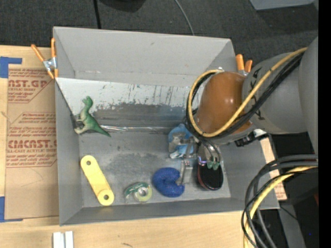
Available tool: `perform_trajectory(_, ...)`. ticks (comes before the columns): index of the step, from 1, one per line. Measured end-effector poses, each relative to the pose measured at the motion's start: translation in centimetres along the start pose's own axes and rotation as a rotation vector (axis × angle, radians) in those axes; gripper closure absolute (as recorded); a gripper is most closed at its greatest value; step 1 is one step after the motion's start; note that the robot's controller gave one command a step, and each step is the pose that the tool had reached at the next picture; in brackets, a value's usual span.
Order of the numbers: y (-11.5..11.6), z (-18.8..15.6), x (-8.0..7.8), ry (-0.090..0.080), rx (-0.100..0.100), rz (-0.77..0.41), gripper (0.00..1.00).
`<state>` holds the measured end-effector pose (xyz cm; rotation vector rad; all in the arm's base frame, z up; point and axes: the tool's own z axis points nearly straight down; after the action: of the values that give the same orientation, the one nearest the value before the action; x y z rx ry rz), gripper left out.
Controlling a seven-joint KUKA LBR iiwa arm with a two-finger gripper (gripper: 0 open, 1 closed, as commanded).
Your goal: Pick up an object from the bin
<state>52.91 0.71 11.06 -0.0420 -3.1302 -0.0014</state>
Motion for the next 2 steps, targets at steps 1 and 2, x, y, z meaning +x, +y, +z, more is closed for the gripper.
perform_trajectory(1,-1.0,-0.5,0.4,-0.018,-0.001,0.007,0.0)
perform_trajectory(2,-1.4,2.8,0.8,-0.005,-0.002,0.108,0.0)
